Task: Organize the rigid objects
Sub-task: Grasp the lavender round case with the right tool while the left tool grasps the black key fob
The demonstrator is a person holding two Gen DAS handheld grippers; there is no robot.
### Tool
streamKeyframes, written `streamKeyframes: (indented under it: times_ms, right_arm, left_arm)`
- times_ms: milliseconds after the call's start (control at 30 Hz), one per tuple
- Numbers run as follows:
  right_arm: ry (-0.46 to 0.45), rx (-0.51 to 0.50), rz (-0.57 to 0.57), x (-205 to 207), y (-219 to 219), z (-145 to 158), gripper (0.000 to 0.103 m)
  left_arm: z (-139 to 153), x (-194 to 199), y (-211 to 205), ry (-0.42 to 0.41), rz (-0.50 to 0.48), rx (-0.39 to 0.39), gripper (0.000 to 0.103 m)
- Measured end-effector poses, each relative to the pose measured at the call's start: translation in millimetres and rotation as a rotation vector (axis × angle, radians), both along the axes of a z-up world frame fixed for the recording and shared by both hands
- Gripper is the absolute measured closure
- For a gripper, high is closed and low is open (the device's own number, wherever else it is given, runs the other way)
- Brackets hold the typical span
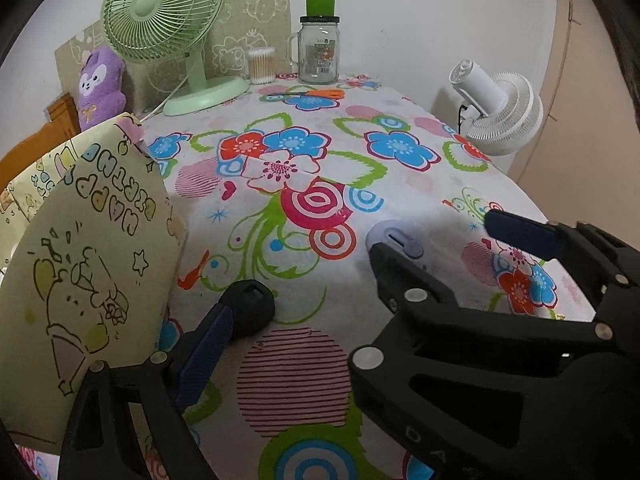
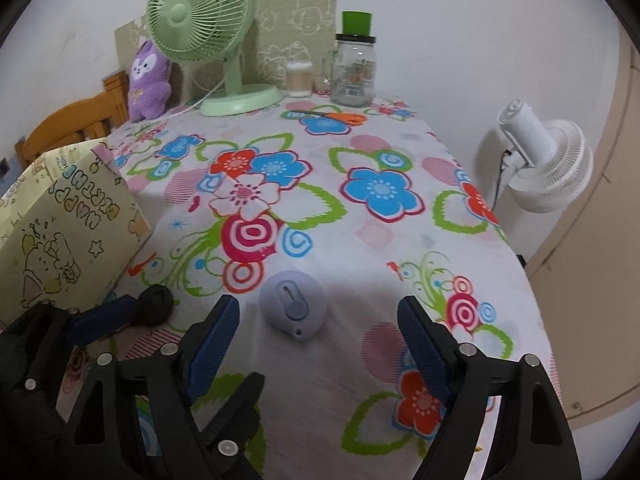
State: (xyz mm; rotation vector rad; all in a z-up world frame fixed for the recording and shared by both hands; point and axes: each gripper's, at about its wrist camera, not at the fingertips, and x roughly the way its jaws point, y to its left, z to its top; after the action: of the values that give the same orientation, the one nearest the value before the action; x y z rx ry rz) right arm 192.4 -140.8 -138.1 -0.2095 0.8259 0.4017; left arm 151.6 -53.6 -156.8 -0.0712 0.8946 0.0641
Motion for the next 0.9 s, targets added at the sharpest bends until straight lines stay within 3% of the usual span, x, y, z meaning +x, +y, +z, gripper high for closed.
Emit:
streamKeyframes:
  times_ms: [267,400,600,900]
  right_arm:
    - [0.041,0.017,0.067,5.4,9.1,-4.4,0.031]
    - [0.072,0.021,0.094,7.3,10.7,-7.0,0.042]
    - [0.102,0.005,0.096,13.9,17.1,-13.2,0.059]
    - [0.085,-0.033,0.096,13.4,19.7,-13.8,0.060]
  left_arm:
    - [-1.0,0.4,3.2,-0.008,-0.014,0.000,0.008]
    - [-0.8,-1.6,3.6,-0.012,-0.031,-0.006,0.009]
    - [0.6,-5.4,9.7,-0.032,-0.013,0.006,0.022]
    - [1.0,-9.9,8.8,-0.030,0.007,0.020,0.024]
